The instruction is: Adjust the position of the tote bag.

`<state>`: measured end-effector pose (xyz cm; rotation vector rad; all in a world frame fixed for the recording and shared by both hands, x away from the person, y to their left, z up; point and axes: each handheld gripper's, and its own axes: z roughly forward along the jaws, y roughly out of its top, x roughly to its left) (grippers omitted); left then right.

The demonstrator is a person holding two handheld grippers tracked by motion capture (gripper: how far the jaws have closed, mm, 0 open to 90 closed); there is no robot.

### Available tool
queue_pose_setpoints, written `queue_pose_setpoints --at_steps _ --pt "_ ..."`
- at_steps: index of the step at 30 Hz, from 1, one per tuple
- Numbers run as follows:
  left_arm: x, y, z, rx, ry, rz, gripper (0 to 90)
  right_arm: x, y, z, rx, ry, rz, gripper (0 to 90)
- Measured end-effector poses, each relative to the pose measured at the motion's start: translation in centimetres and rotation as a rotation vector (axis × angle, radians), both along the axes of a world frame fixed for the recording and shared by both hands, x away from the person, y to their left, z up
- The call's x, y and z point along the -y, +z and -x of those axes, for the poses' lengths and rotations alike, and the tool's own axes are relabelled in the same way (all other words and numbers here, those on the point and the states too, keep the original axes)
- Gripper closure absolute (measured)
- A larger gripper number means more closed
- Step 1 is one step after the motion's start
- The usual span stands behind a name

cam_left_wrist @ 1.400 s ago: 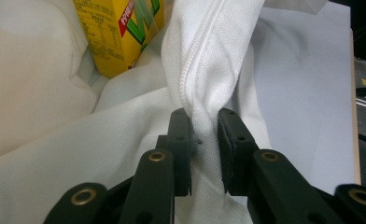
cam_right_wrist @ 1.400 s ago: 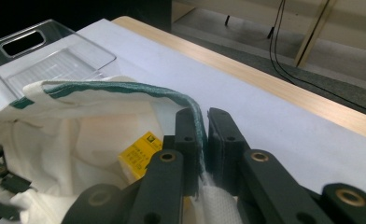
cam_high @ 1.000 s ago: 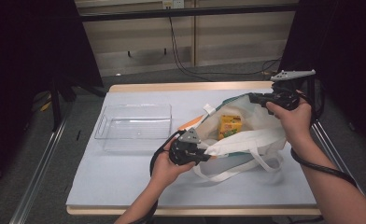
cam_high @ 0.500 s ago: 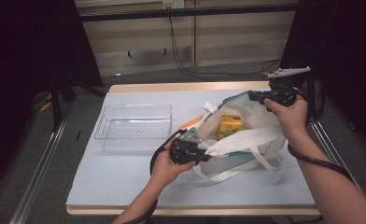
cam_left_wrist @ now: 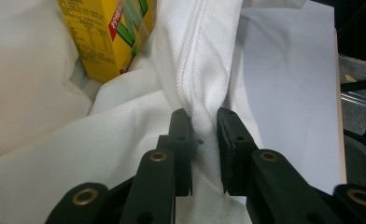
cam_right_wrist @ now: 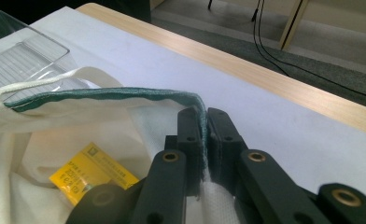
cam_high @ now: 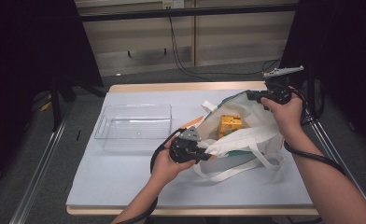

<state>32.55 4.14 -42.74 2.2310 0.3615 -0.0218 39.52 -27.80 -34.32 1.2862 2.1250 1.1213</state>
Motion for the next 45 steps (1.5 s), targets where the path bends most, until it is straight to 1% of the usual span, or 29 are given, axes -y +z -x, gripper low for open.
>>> queue_pose_setpoints --at_steps 2,3,10,13,14,18,19,20,21,22,24,27,30,32,33,36,37,39,42,43,44,45 --pt "0.1 0.0 0.0 -0.001 -0.001 -0.007 77.4 0.0 -0.1 -0.2 -0.001 0.001 0.001 84.3" --pt "0.1 0.0 -0.1 0.003 -0.010 -0.009 77.4 0.0 -0.2 -0.3 -0.003 -0.006 0.004 84.2" --pt "0.1 -0.1 -0.1 0.002 -0.014 -0.004 77.7 0.0 -0.7 -0.9 -0.011 -0.019 0.011 84.2" --pt "0.1 0.0 -0.1 0.003 -0.012 -0.024 77.8 0.1 -1.0 -1.2 -0.015 -0.025 0.013 84.3" --pt "0.1 -0.2 -0.1 0.000 -0.011 0.001 77.8 0.1 -1.1 -1.3 -0.020 -0.029 0.010 84.2" --pt "0.1 -0.2 -0.2 -0.002 -0.008 -0.003 77.9 0.0 -1.4 -1.6 -0.019 -0.031 0.017 84.3" --pt "0.1 -0.2 -0.2 -0.003 -0.007 0.003 77.9 0.1 -1.5 -1.6 -0.018 -0.027 0.018 84.7" --pt "0.1 -0.2 -0.2 -0.008 -0.001 -0.013 77.9 0.1 -1.6 -1.6 -0.019 -0.026 0.020 84.8" --pt "0.1 -0.4 -0.2 -0.003 -0.006 0.005 77.9 0.1 -1.7 -1.6 -0.021 -0.026 0.017 84.9" --pt "0.1 -0.3 -0.3 -0.003 -0.006 -0.001 77.9 0.1 -1.8 -1.7 -0.020 -0.028 0.016 84.9" --pt "0.1 -0.4 -0.3 -0.004 -0.004 0.007 78.0 0.1 -2.0 -1.7 -0.019 -0.028 0.017 85.0" --pt "0.0 -0.4 -0.3 -0.008 0.000 -0.003 78.1 0.3 -2.3 -1.7 -0.022 -0.030 0.005 84.9" --pt "0.0 -0.4 -0.3 -0.007 -0.002 0.004 78.1 0.4 -2.7 -1.9 -0.024 -0.037 -0.010 84.8" --pt "0.0 -0.3 -0.3 -0.007 0.007 0.008 78.0 0.4 -2.8 -1.8 -0.021 -0.036 -0.004 84.7" --pt "0.0 -0.4 -0.3 -0.011 0.010 0.018 78.0 0.4 -2.8 -1.8 -0.017 -0.032 -0.006 84.6" --pt "-0.1 -0.4 -0.4 -0.015 0.015 0.030 77.8 0.3 -2.6 -1.6 -0.009 -0.027 0.000 82.1" --pt "-0.1 -0.4 -0.4 -0.018 0.022 0.029 77.5 0.4 -2.4 -1.5 -0.001 -0.026 -0.002 80.4" --pt "-0.2 -0.2 -0.5 -0.017 0.014 0.016 76.9 0.4 -2.3 -1.3 0.007 -0.021 -0.001 77.8" --pt "-0.1 -0.2 -0.5 -0.010 0.015 0.035 75.8 0.3 -2.0 -0.9 0.025 -0.017 0.009 73.6" --pt "-0.1 -0.1 -0.5 -0.006 0.020 0.027 75.1 0.3 -1.9 -0.8 0.029 -0.018 0.012 72.4" --pt "-0.1 0.0 -0.5 -0.009 0.018 0.010 74.3 0.3 -1.9 -0.7 0.030 -0.016 0.013 71.6" --pt "-0.1 0.0 -0.5 -0.013 0.020 0.029 73.5 0.3 -1.8 -0.6 0.031 -0.017 0.014 71.3"
